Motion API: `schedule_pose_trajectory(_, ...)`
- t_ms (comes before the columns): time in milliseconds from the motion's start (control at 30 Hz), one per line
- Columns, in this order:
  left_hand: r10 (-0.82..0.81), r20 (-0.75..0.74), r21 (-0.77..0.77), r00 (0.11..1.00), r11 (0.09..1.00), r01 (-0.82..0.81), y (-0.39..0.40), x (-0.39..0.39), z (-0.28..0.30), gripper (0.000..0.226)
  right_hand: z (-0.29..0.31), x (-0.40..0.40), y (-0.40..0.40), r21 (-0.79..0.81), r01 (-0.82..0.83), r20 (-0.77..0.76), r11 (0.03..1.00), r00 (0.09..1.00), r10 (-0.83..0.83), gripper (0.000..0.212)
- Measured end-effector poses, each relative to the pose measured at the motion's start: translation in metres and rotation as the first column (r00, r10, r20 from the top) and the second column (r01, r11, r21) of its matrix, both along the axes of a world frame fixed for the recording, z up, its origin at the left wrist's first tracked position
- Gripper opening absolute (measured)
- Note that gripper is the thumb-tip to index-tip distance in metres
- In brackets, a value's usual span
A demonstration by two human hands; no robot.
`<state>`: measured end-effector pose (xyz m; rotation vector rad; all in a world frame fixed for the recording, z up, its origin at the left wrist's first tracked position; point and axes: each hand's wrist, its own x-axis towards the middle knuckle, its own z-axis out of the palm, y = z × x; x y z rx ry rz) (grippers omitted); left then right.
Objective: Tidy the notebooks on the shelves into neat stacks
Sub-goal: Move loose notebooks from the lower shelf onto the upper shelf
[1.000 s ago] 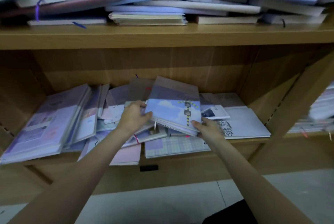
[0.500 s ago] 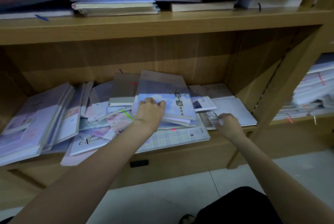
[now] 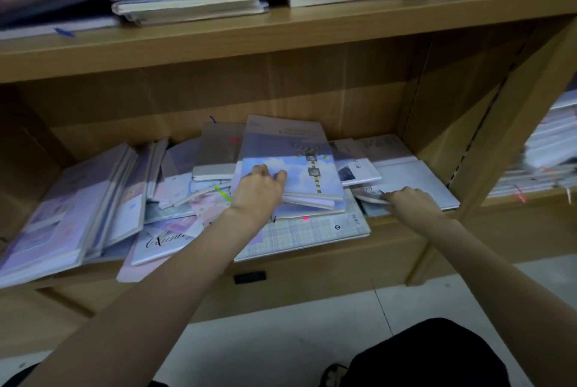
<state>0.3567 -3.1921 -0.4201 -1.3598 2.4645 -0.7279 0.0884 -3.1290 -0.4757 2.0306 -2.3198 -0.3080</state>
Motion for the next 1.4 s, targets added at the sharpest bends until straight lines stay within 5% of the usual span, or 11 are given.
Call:
schedule_pose_trajectory(267, 0.027, -0.033, 0.073, 0.999, 0.997, -0.025, 0.004, 0.001, 0.000, 0.051, 0.104, 0.002, 0.013, -0.192, 0.004, 0.017, 0.981, 1.000, -0.001, 0.022)
schedule_pose_trajectory(367, 0.047, -0.289, 0.262, 0.956, 0.964, 0.032, 0.006, 0.012, 0.006, 0.057, 0.142, 0.012, 0.027, -0.347, -0.031, 0.134, 0.937, 0.987, 0.083, 0.013)
schedule_pose_trajectory(433, 0.150, -0.646, 0.414, 0.748, 0.893, 0.179, 0.011, 0.021, 0.019, 0.068, 0.166, 0.025, 0.033, -0.413, -0.049, 0.288, 0.909, 0.940, 0.182, 0.022)
schedule_pose_trajectory(500, 0.178, -0.852, 0.377, 0.492, 0.861, 0.341, 0.023, 0.028, 0.034, 0.077, 0.184, 0.044, 0.036, -0.450, -0.099, 0.413, 0.888, 0.858, 0.305, 0.015)
schedule_pose_trajectory(567, 0.180, -0.939, 0.293, 0.292, 0.865, 0.407, 0.032, 0.039, 0.051, 0.069, 0.197, 0.070, 0.038, -0.463, -0.116, 0.590, 0.878, 0.699, 0.404, 0.013)
schedule_pose_trajectory(667, 0.249, -0.968, 0.228, 0.016, 0.861, 0.454, 0.041, 0.071, 0.078, 0.025, 0.213, 0.107, 0.040, -0.453, -0.053, 0.812, 0.890, 0.389, 0.436, 0.019)
schedule_pose_trajectory(733, 0.263, -0.961, 0.198, -0.082, 0.866, 0.459, 0.048, 0.097, 0.096, 0.022, 0.224, 0.127, 0.037, -0.467, -0.035, 0.826, 0.884, 0.339, 0.450, 0.021)
schedule_pose_trajectory(933, -0.042, -0.999, -0.043, -0.012, 0.937, 0.346, 0.073, 0.175, 0.159, 0.032, 0.280, 0.188, 0.034, -0.639, -0.203, 0.515, 0.742, 0.603, 0.609, 0.022)
schedule_pose_trajectory(1167, -0.262, -0.957, -0.280, -0.129, 0.948, 0.151, 0.075, 0.244, 0.250, 0.018, 0.357, 0.277, 0.036, -0.782, -0.260, 0.429, 0.567, 0.435, 0.792, 0.040)
schedule_pose_trajectory(1300, -0.301, -0.922, -0.293, -0.243, 0.954, -0.069, 0.062, 0.278, 0.262, 0.015, 0.390, 0.308, 0.031, -0.949, -0.194, 0.124, 0.249, 0.495, 0.860, 0.035)
schedule_pose_trajectory(1400, -0.237, -0.970, -0.222, -0.060, 0.956, -0.191, 0.046, 0.303, 0.251, 0.022, 0.416, 0.323, 0.019, -0.990, -0.049, -0.140, -0.136, 0.560, 0.817, 0.037)
